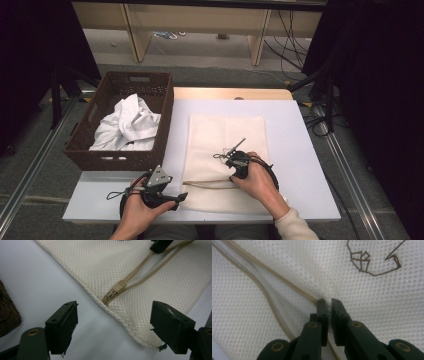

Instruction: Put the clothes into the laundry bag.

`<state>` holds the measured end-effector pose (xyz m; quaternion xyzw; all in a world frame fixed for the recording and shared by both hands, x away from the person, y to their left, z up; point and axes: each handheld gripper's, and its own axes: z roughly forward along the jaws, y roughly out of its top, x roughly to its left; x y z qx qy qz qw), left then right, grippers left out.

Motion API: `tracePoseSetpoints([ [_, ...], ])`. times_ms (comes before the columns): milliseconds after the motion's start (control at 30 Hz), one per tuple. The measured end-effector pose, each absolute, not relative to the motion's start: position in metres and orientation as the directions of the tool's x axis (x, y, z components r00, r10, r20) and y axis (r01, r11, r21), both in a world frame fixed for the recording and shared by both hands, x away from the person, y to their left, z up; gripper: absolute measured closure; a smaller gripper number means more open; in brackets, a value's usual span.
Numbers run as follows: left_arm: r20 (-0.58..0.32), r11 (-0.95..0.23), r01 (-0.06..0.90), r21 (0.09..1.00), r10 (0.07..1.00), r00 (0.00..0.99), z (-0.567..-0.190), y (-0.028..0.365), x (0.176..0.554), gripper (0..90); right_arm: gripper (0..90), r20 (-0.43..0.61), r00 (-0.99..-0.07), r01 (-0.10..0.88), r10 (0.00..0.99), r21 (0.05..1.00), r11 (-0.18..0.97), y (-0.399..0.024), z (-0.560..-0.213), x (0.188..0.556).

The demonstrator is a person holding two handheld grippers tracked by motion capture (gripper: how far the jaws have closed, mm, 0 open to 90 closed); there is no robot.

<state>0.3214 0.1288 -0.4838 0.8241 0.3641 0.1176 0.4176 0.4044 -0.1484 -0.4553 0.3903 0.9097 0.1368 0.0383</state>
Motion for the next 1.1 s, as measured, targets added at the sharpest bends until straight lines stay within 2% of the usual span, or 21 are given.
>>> tracePoseSetpoints([
  [333,-0.104,-0.394,0.503,0.769,0.7,0.707,-0.483,0.131,0.321,23.1,88.3,0.015,-0.678,0.7,0.735,0.316,0.64,-0.15,-0.453,0.403],
  [400,-0.11,-0.388,0.504,0.772,0.698,0.707,-0.483,0.131,0.322,23.2,88.2,0.033,-0.643,0.734,0.765,0.313,0.603,-0.148,-0.449,0.399],
  [433,-0.104,-0.395,0.504,0.768,0.7,0.706,-0.483,0.132,0.322,23.3,88.3,0.017,-0.668,0.704,0.744,0.337,0.625,-0.15,-0.448,0.401],
  [533,-0.1,-0.39,0.496,0.776,0.7,0.707,-0.481,0.133,0.321,24.0,88.4,0.024,-0.634,0.727,0.773,0.361,0.584,-0.15,-0.443,0.397],
  [900,-0.134,-0.325,0.485,0.812,0.704,0.697,-0.476,0.132,0.318,24.6,88.5,0.021,-0.617,0.681,0.787,0.514,0.521,-0.157,-0.427,0.386],
  [1100,-0.135,-0.307,0.473,0.826,0.707,0.694,-0.472,0.132,0.317,24.6,88.5,0.004,-0.631,0.646,0.776,0.556,0.522,-0.164,-0.422,0.385],
])
